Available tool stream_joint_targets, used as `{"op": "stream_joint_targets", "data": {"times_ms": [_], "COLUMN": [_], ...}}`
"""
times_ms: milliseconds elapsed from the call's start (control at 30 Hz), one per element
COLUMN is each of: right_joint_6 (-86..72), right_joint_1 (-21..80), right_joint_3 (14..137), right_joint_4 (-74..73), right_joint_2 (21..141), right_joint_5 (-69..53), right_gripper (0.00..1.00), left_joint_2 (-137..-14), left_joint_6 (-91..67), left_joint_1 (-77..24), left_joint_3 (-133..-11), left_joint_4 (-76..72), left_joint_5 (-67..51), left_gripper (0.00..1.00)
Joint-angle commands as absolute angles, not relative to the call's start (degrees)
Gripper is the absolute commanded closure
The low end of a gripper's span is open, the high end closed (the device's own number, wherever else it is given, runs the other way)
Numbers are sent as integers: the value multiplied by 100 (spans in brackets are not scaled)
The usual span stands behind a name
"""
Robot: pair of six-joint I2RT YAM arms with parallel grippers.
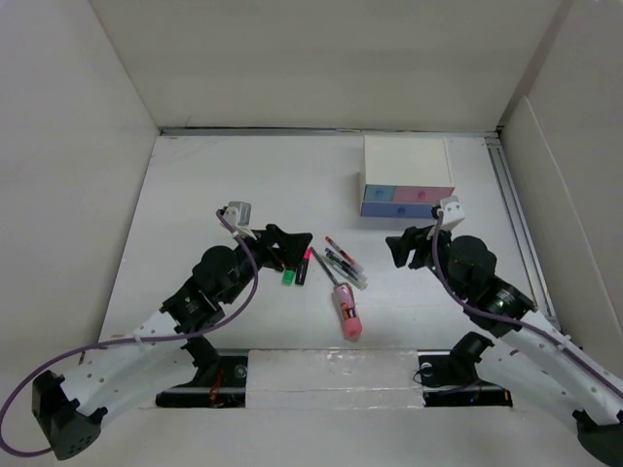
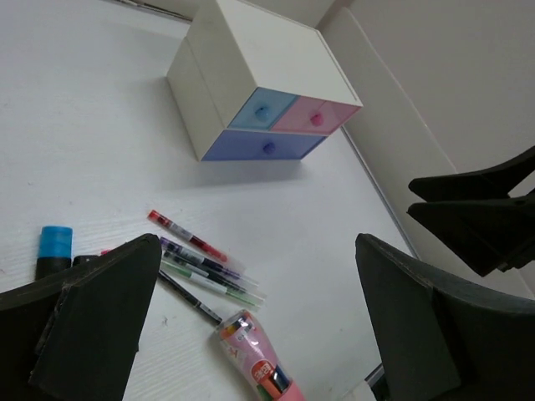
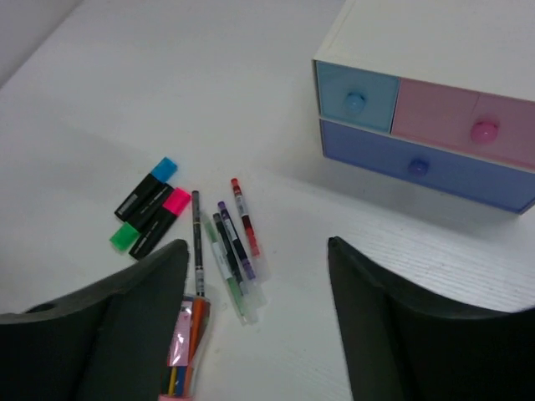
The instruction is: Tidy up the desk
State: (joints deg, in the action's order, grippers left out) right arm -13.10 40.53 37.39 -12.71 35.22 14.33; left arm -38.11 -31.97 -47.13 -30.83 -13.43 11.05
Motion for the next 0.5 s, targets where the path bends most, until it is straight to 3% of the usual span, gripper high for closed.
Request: {"op": "stream_joint_targets", "data": {"times_ms": [0, 33, 67, 100, 167, 233, 267, 300, 367, 400, 467], "right_joint_6": [-1389, -1380, -1397, -1371, -1354, -1327, -1327, -1310, -1301, -1257, -1222], "right_joint_1": [4034, 4034, 4034, 4034, 4034, 3982, 3981, 3912, 3745, 3675, 3385], "right_joint_3": [3709, 3665, 3648, 3639, 3674, 3709, 3761, 3779, 3832, 3858, 3937], "right_joint_4": [-660, -572, -371, -282, -115, -62, 226, 307, 579, 684, 886], "right_joint_2": [3770, 3858, 4032, 4139, 4541, 4824, 4973, 5244, 5527, 5772, 6045], "right_joint_5": [1687, 1766, 1801, 1828, 1889, 1942, 1977, 1995, 1943, 1873, 1593], "right_gripper": [34, 41, 55, 84, 99, 100, 99, 85, 59, 38, 32], "left_joint_2": [-3832, -3841, -3841, -3850, -3850, -3832, -3841, -3841, -3858, -3867, -3885], "left_joint_6": [-3085, -3076, -3041, -3015, -2989, -2944, -2936, -2936, -2936, -2927, -2927], "left_joint_1": [-4702, -4702, -4702, -4702, -4702, -4702, -4702, -4702, -4702, -4702, -4702], "left_joint_3": [-3217, -3208, -3199, -3182, -3147, -3094, -3076, -3050, -3067, -3067, -3067], "left_joint_4": [-1635, -1635, -1670, -1679, -1757, -1810, -1880, -1898, -1916, -1907, -1890], "left_joint_5": [932, 888, 853, 818, 765, 730, 729, 738, 721, 712, 659], "left_gripper": [1, 1, 2, 6, 15, 42, 56, 72, 76, 74, 68]}}
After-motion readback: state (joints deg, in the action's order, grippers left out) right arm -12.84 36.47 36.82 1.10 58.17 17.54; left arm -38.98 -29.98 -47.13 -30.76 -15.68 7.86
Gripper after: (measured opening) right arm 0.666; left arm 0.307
